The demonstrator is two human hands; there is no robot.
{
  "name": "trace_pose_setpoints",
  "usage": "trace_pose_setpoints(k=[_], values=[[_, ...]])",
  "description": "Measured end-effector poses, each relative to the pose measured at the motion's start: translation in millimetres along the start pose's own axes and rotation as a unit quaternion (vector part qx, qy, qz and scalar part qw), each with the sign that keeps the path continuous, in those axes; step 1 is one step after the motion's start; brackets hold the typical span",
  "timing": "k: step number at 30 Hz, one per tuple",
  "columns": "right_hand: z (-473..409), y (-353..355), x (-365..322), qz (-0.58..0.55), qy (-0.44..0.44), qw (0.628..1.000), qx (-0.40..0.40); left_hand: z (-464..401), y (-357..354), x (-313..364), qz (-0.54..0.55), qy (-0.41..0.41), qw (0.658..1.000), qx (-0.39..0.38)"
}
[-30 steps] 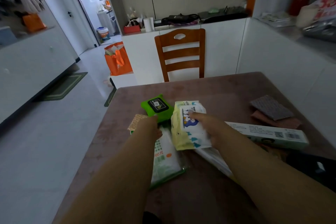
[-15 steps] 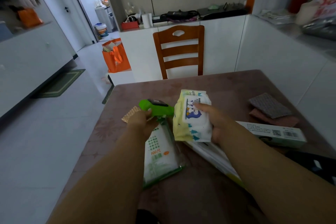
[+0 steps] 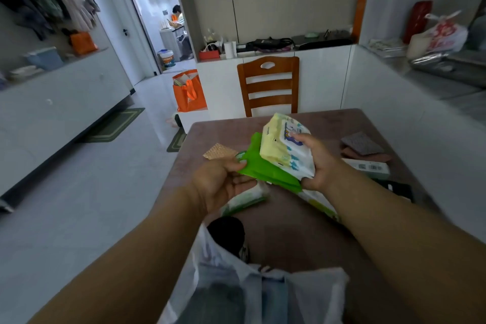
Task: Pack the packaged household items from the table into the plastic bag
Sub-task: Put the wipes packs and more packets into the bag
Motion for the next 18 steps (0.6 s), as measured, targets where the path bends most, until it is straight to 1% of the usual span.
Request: trace_pose_setpoints(k=[2,3,4,5,6,8,10,11,12,13,15,16,17,18], values=[[21.6,-10.5,3.0,0.003,0.030,0.999,-0.011,37.4,11.4,7.0,-0.106,-0.030,0.993,0.041],[32.6,-14.3,5.7,0.005,0.044,0.999,-0.014,55.6,19.3,15.0,-0.209,-0.066,0.973,0.069],[43.7,-17.4,9.5,0.006,0.055,0.998,-0.018,74.9,25.8,24.5,-0.352,-0.108,0.924,0.098],[54.0,-19.8,14.3,0.010,0.064,0.998,-0.022,94.8,29.2,29.6,-0.501,-0.145,0.845,0.120],[63.9,-21.6,20.5,0.016,0.069,0.997,-0.025,112.2,35.0,28.1,-0.607,-0.166,0.763,0.146],[80.4,-23.9,35.9,0.030,0.068,0.997,-0.027,142.7,54.3,13.7,-0.724,-0.152,0.640,0.209],[90.9,-27.4,54.8,0.052,0.054,0.997,-0.030,156.9,72.3,-6.1,-0.820,-0.103,0.506,0.247],[94.1,-30.4,65.5,0.067,0.042,0.996,-0.032,160.7,82.2,-11.5,-0.842,-0.076,0.466,0.261],[96.9,-35.2,76.9,0.079,0.026,0.996,-0.038,162.9,89.8,-12.0,-0.845,-0.069,0.454,0.275],[99.5,-41.4,88.2,0.092,0.008,0.995,-0.044,164.5,97.3,-9.0,-0.831,-0.069,0.470,0.288],[103.2,-50.0,106.8,0.124,-0.011,0.992,-0.037,167.4,108.0,-2.5,-0.789,-0.083,0.533,0.294],[103.9,-52.1,112.5,0.143,-0.008,0.989,-0.027,168.1,106.2,1.6,-0.773,-0.120,0.551,0.291],[104.5,-51.5,117.3,0.165,-0.004,0.986,-0.016,170.2,98.9,3.5,-0.763,-0.171,0.559,0.276],[105.1,-48.7,122.8,0.184,-0.008,0.983,-0.005,171.3,89.1,2.4,-0.757,-0.217,0.566,0.244]])
Point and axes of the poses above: each hand's wrist, its own z-axis away from the middle knuckle, its own y-axis out of the back of the hand, x = y × z, the point moved 9 cm from there along -z, towards the middle knuckle, and after that the axes turned 5 degrees about z, right-handed, at the moved point
